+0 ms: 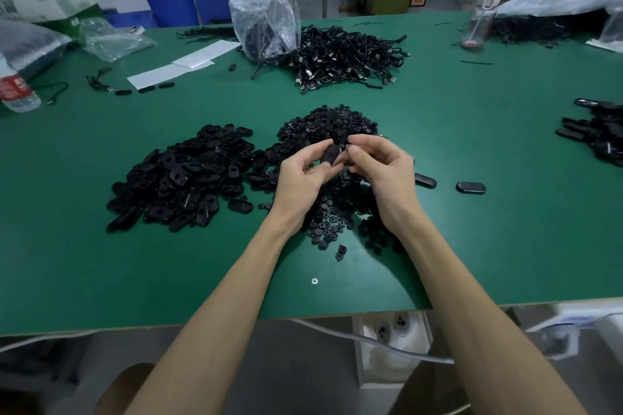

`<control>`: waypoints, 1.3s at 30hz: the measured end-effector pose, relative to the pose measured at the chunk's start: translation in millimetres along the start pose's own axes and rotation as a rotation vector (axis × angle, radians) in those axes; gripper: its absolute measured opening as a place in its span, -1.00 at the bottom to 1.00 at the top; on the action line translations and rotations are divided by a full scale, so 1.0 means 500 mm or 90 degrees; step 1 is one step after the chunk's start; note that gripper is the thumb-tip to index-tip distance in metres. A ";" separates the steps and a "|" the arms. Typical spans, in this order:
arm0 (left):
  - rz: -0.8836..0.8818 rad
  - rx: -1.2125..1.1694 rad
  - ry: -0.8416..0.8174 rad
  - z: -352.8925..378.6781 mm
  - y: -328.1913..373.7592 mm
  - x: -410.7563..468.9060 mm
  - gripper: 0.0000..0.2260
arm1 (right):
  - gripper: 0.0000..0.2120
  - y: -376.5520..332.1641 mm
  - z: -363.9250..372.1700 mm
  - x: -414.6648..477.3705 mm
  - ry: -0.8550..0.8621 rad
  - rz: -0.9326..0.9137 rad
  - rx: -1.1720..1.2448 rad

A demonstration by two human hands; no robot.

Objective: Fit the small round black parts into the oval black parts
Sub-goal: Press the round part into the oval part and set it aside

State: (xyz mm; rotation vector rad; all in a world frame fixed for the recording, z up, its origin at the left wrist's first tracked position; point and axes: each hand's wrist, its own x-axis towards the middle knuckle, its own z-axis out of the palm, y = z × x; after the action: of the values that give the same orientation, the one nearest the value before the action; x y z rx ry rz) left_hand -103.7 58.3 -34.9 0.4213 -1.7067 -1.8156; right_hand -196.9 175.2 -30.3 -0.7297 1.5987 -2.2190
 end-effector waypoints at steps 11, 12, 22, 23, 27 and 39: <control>0.007 0.008 -0.007 0.001 0.004 -0.004 -0.68 | -0.83 -0.004 0.000 -0.005 -0.056 -0.003 -0.012; 0.008 0.011 -0.007 0.001 0.005 -0.005 -0.68 | -0.83 -0.005 0.000 -0.005 -0.062 -0.002 -0.010; 0.011 0.009 -0.008 0.000 0.006 -0.006 -0.69 | -0.80 -0.009 0.002 -0.008 -0.064 0.017 0.036; 0.011 0.006 -0.010 0.000 0.005 -0.006 -0.69 | -0.81 -0.010 0.003 -0.008 -0.057 0.014 0.035; 0.015 0.005 -0.018 -0.001 0.004 -0.005 -0.70 | -0.81 -0.013 0.005 -0.012 -0.040 0.000 -0.004; 0.026 -0.011 -0.018 -0.004 0.001 -0.005 -0.73 | -0.88 -0.009 0.008 -0.014 0.032 -0.066 -0.215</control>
State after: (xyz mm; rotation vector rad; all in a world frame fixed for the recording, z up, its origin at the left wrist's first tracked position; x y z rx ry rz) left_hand -100.5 58.5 -35.3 0.3526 -1.7063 -1.8139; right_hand -188.7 177.4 -26.9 -0.8688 2.0320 -2.0722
